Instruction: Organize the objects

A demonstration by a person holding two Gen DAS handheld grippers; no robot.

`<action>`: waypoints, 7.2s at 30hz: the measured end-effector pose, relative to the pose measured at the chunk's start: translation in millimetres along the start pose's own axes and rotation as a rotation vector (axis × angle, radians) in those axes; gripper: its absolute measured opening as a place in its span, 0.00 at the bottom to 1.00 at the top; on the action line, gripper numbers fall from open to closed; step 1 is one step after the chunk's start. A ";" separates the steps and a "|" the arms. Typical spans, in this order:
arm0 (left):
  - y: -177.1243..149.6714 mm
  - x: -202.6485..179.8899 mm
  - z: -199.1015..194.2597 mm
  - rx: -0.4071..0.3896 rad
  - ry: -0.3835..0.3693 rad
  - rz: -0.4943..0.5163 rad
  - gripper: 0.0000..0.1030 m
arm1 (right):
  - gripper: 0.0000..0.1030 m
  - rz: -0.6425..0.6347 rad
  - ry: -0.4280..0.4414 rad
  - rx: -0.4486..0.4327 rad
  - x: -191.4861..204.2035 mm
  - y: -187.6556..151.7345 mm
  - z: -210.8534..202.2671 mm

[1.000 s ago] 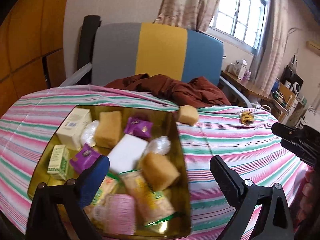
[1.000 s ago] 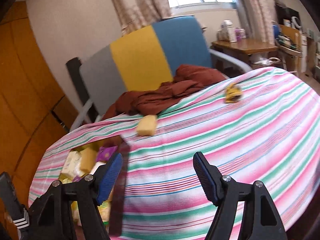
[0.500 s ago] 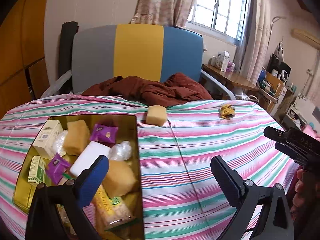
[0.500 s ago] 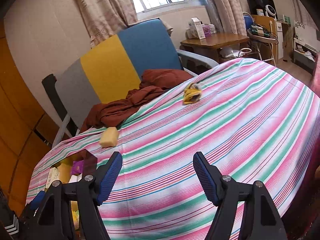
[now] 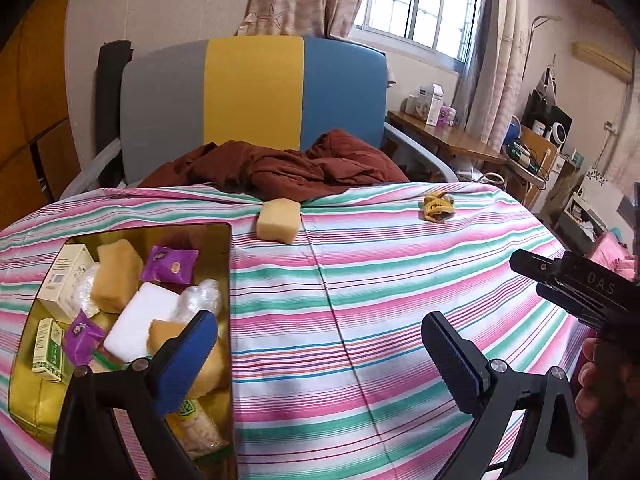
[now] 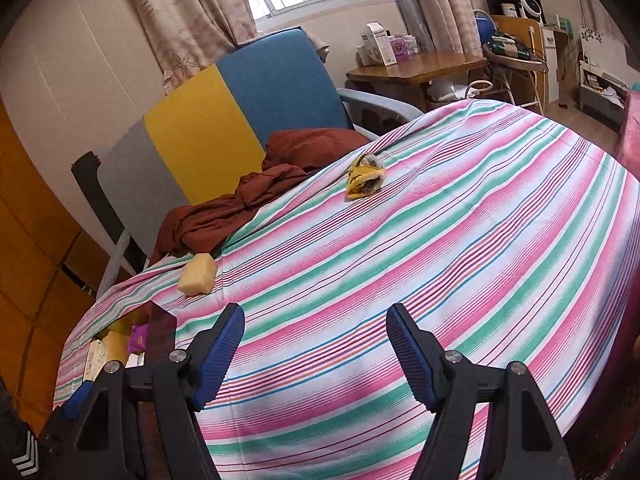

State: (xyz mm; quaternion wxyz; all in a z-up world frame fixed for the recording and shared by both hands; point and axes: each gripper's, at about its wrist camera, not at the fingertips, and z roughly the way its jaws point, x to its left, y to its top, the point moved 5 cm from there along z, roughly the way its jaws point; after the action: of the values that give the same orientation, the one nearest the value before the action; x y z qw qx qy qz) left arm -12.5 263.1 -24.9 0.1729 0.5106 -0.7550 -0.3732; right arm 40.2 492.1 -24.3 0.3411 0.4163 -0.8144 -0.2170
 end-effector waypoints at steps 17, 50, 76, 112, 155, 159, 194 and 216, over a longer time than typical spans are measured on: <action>29.0 -10.2 55.1 0.030 0.020 0.041 1.00 | 0.72 0.022 -0.039 0.034 -16.9 0.4 26.1; 84.4 30.7 256.7 0.174 0.237 0.128 0.55 | 0.72 0.052 -0.057 0.077 -54.5 -19.2 77.6; 39.4 -45.5 221.2 0.081 0.099 0.170 0.52 | 0.72 -0.055 -0.146 -0.082 -71.2 134.5 188.6; 19.9 -34.5 151.9 -0.057 0.037 0.104 0.52 | 0.31 -0.001 -0.095 -0.036 -42.2 -26.5 85.1; -82.5 266.6 -37.2 0.026 0.216 -0.227 0.52 | 0.34 -0.517 0.367 0.183 308.2 -140.9 72.0; -85.3 264.2 -25.9 0.061 0.216 -0.196 0.54 | 0.39 -0.515 0.368 0.200 315.9 -141.0 86.4; -33.2 245.7 -104.2 0.053 0.574 -0.174 1.00 | 0.61 -0.482 0.074 0.191 286.4 -131.6 20.0; -32.8 241.7 -103.5 0.130 0.479 -0.210 1.00 | 0.61 -0.478 -0.017 0.194 287.5 -132.8 18.5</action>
State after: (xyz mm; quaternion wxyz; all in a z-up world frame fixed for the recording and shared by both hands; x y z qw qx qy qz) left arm -26.1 -1.1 -9.7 0.2739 0.6699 -0.6579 -0.2083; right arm -24.0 181.6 -13.6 0.2317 0.6257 -0.7129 -0.2160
